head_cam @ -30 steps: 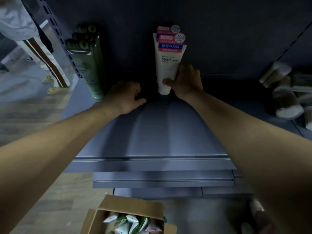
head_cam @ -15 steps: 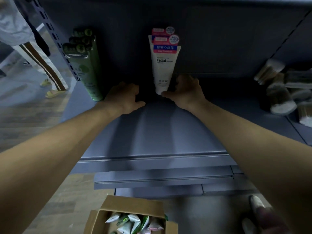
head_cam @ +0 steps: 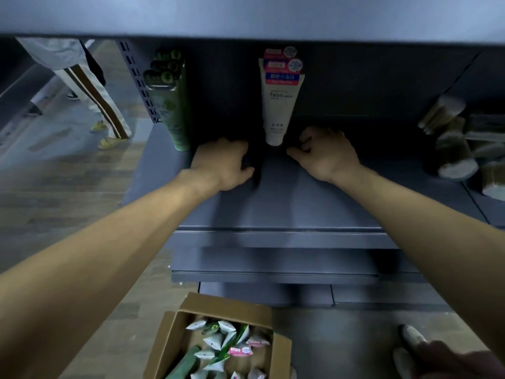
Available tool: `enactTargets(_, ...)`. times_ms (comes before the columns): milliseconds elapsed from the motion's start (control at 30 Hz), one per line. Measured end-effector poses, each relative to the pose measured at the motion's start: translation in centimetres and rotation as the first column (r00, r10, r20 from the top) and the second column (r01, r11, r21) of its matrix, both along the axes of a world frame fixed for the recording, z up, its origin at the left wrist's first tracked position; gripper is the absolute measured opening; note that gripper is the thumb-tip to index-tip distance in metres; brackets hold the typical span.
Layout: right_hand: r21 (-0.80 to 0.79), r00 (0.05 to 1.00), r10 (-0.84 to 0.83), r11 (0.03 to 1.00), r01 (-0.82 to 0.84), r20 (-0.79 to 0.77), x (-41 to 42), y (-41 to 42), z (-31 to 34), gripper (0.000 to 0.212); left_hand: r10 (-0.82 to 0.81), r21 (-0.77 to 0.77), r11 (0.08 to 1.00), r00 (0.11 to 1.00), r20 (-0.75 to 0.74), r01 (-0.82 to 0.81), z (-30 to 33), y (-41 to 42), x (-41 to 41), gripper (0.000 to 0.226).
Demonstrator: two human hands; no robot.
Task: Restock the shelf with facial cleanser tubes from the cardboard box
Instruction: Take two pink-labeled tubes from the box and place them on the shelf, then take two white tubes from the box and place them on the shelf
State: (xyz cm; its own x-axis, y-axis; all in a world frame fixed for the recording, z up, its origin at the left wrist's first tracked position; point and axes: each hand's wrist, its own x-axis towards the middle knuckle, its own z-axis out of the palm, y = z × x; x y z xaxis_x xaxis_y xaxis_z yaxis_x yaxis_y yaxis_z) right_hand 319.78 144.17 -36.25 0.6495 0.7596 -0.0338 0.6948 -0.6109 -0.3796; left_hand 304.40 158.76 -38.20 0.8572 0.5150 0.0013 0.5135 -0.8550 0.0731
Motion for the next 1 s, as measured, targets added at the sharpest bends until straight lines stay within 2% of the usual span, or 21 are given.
enactTargets(133,0.022,0.997,-0.053,0.998,0.054,-0.056,-2.7,-2.8,-0.3,0.048,-0.065,-0.019,0.998,0.997,0.043,0.066,0.8,-3.0,-2.7,0.04)
enactTargets(267,0.1,0.995,-0.097,0.99,0.095,0.018,-6.9,-6.4,-1.3,0.042,-0.222,-0.001,0.975,0.97,0.098,0.223,0.6,-7.0,-5.5,0.028)
enactTargets(433,0.079,0.986,-0.135,0.989,0.127,0.096,-12.5,-10.1,-1.8,0.038,-0.324,-0.061,0.942,0.942,0.093,0.33,-0.6,-8.9,-9.7,0.025)
enactTargets(567,0.05,0.976,-0.205,0.978,0.202,0.078,-17.0,-12.2,-2.9,0.038,-0.369,-0.081,0.924,0.926,0.074,0.375,-2.6,-9.4,-12.9,0.026)
enactTargets(800,-0.086,0.962,-0.273,0.959,0.271,-0.018,-23.3,-13.7,-6.5,0.039,-0.371,-0.198,0.914,0.927,-0.05,0.354,-7.8,-10.9,-19.2,0.024)
enactTargets(1000,-0.197,0.964,-0.251,0.953,0.232,-0.082,-26.7,-14.6,-11.0,0.04,-0.324,-0.263,0.927,0.923,-0.208,0.266,-12.6,-11.4,-23.9,0.024)
